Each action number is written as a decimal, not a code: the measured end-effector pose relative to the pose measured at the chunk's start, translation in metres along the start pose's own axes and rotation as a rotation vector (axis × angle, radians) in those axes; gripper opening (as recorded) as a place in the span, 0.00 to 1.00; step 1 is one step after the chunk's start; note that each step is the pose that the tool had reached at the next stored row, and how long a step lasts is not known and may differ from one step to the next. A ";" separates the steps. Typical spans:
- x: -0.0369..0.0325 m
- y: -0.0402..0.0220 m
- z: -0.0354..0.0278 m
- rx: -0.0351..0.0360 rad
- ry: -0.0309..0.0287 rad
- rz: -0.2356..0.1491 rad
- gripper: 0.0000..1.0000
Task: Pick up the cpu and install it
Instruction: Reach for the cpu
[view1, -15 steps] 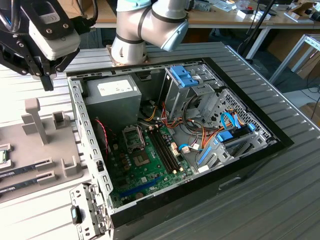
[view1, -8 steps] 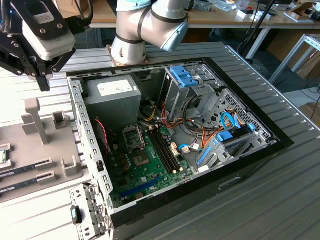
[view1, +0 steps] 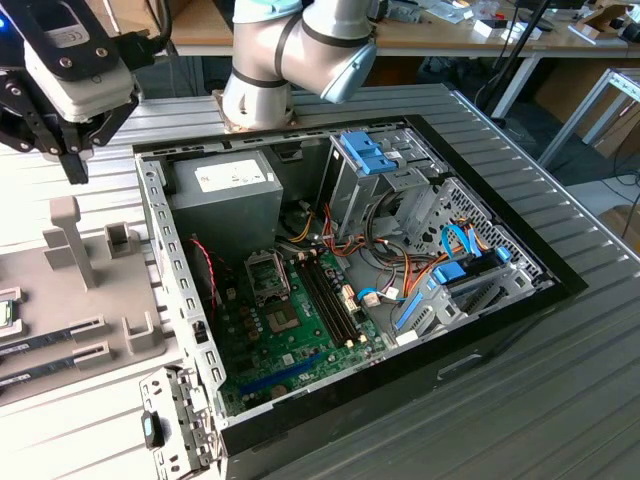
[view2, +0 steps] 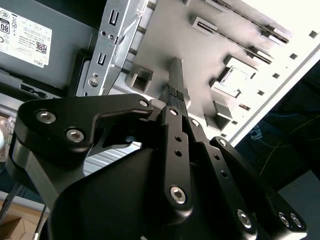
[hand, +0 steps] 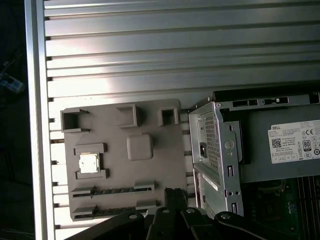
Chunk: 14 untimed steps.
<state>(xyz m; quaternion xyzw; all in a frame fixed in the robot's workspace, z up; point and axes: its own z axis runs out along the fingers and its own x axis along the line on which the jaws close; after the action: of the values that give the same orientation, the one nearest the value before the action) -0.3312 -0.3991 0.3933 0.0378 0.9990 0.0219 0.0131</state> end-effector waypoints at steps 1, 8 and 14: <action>0.0015 -0.0001 0.0000 0.0000 0.0000 0.000 0.10; 0.0114 -0.0008 -0.0003 0.0000 0.0000 0.000 0.10; 0.0208 -0.0016 -0.0006 0.0000 0.0000 0.000 0.10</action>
<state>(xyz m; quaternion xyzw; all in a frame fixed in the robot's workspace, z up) -0.3521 -0.3991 0.3933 0.0379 0.9990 0.0219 0.0131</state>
